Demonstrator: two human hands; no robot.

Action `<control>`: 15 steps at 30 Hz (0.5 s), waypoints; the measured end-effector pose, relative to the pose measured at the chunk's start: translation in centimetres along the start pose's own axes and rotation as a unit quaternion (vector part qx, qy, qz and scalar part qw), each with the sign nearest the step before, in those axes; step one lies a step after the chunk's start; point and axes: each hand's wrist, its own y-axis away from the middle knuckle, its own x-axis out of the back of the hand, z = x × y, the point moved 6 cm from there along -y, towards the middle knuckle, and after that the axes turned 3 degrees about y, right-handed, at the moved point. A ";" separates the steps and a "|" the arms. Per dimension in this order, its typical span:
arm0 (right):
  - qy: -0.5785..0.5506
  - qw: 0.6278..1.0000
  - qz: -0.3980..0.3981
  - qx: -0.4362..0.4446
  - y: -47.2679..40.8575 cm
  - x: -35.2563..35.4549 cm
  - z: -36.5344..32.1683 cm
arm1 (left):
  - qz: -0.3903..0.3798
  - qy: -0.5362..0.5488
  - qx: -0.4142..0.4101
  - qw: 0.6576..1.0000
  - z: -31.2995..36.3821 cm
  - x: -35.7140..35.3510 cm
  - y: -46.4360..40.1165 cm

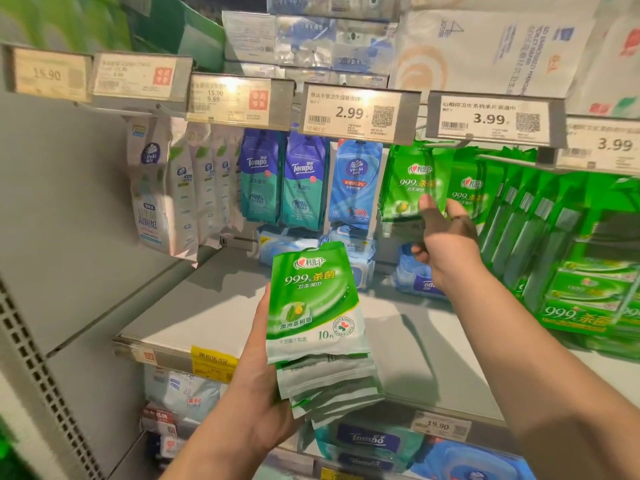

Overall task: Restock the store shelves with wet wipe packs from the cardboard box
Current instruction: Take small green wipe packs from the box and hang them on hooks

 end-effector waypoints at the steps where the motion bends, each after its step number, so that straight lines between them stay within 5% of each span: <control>1: 0.000 1.000 0.001 -0.005 -0.3 -0.1 0.2 | 0.000 -0.002 0.002 1.000 0.0 -0.1 0.0; 15: -0.065 0.993 -0.024 -0.091 0.8 1.7 4.2 | -0.017 -0.011 0.028 0.999 -1.0 0.7 -0.5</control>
